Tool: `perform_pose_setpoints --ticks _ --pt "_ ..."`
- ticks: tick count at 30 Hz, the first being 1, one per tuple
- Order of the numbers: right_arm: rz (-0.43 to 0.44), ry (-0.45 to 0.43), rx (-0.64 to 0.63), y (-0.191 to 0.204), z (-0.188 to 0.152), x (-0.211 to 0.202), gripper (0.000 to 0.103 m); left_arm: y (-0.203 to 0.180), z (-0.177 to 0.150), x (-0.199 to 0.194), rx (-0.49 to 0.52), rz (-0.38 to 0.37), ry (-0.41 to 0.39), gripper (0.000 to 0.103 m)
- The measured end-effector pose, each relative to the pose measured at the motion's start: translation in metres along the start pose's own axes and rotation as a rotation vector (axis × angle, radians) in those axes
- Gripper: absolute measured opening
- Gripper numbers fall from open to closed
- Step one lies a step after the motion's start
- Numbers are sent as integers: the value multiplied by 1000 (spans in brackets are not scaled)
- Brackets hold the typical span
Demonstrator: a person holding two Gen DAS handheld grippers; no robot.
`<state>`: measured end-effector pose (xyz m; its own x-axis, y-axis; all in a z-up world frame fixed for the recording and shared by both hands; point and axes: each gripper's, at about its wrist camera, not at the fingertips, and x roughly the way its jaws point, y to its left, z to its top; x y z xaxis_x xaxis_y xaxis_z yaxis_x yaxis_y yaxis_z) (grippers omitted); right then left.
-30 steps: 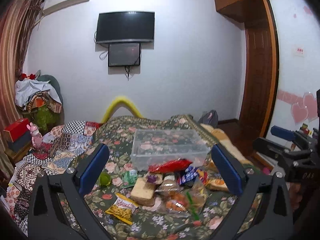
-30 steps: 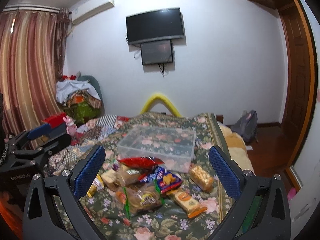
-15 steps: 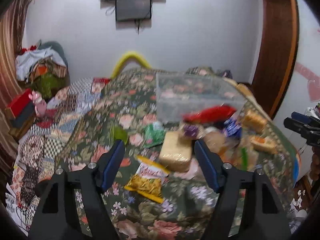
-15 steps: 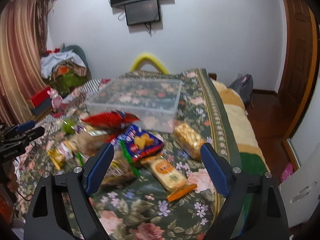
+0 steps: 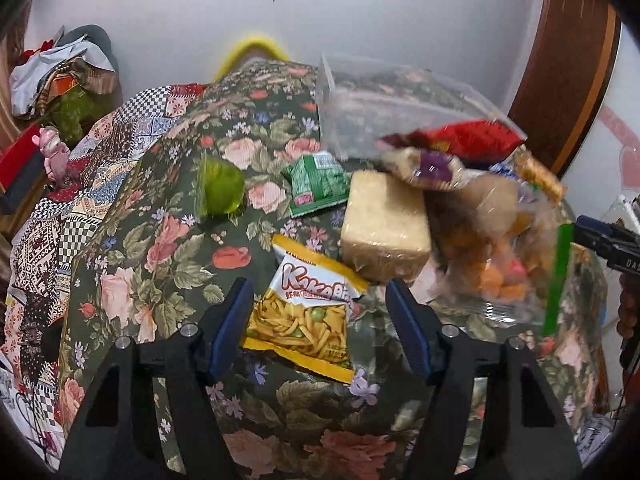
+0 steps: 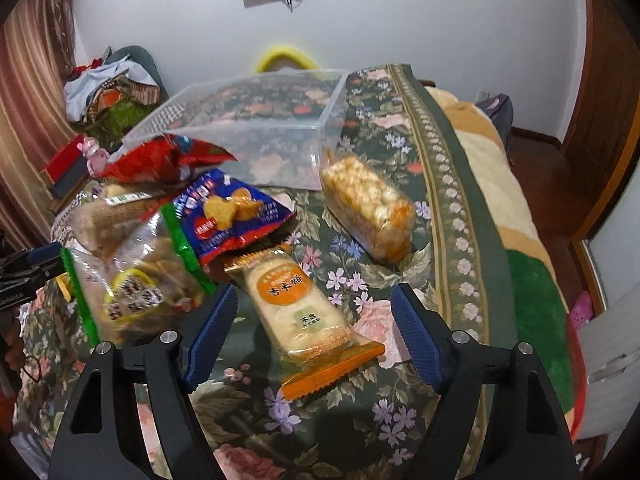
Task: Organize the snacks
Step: 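Grasp the yellow chip bag with left tool while right tool grasps the orange-labelled rice cake, then carry the chip bag with left tool while right tool carries the rice cake into the clear box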
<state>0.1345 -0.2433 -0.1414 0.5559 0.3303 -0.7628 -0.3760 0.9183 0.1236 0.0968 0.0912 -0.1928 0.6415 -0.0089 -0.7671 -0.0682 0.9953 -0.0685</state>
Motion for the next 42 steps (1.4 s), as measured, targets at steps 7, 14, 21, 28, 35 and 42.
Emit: perform_pose_setpoints --ticks 7,14,21,28,35,42 --pt "23 56 -20 2 1 21 72 8 1 32 -25 -2 65 69" --pt "24 76 -43 8 -2 31 62 2 1 41 10 25 59 68" --pt "17 74 -39 7 2 33 36 0 0 39 18 28 42 53" --pt "31 66 -19 3 2 29 33 -2 -1 32 16 24 35 51" --pt "31 14 -20 5 10 11 33 -6 5 13 25 31 -9 50" --pt "35 -75 -42 13 31 -8 33 -11 26 -17 20 9 -100 50"
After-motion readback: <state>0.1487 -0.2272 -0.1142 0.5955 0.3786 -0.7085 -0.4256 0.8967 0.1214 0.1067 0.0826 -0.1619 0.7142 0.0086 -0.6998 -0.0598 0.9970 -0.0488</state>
